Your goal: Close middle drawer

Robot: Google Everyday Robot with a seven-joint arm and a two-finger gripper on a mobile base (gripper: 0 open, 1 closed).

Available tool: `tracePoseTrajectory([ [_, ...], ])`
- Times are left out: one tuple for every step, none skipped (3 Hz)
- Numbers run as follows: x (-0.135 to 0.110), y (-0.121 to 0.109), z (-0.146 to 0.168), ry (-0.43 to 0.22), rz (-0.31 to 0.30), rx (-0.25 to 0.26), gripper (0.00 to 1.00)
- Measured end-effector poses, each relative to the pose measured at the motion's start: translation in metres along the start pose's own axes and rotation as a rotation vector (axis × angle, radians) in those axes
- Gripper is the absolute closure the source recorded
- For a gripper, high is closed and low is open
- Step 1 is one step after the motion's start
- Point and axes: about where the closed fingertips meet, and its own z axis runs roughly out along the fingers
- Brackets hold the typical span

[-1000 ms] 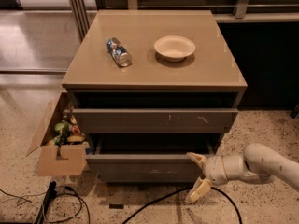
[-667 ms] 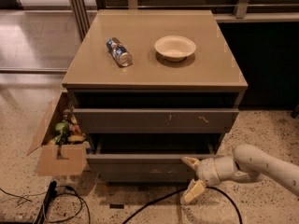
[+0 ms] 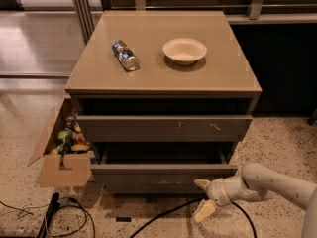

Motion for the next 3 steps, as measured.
tracePoseTrajectory([
  [-0.034, -0.033, -0.015, 0.018, -0.055, 0.108, 0.0],
  [-0.063, -0.041, -0.02, 0.039, -0.105, 0.157, 0.0],
  [-0.121, -0.064, -0.052, 0.041, -0.216, 0.294, 0.0],
])
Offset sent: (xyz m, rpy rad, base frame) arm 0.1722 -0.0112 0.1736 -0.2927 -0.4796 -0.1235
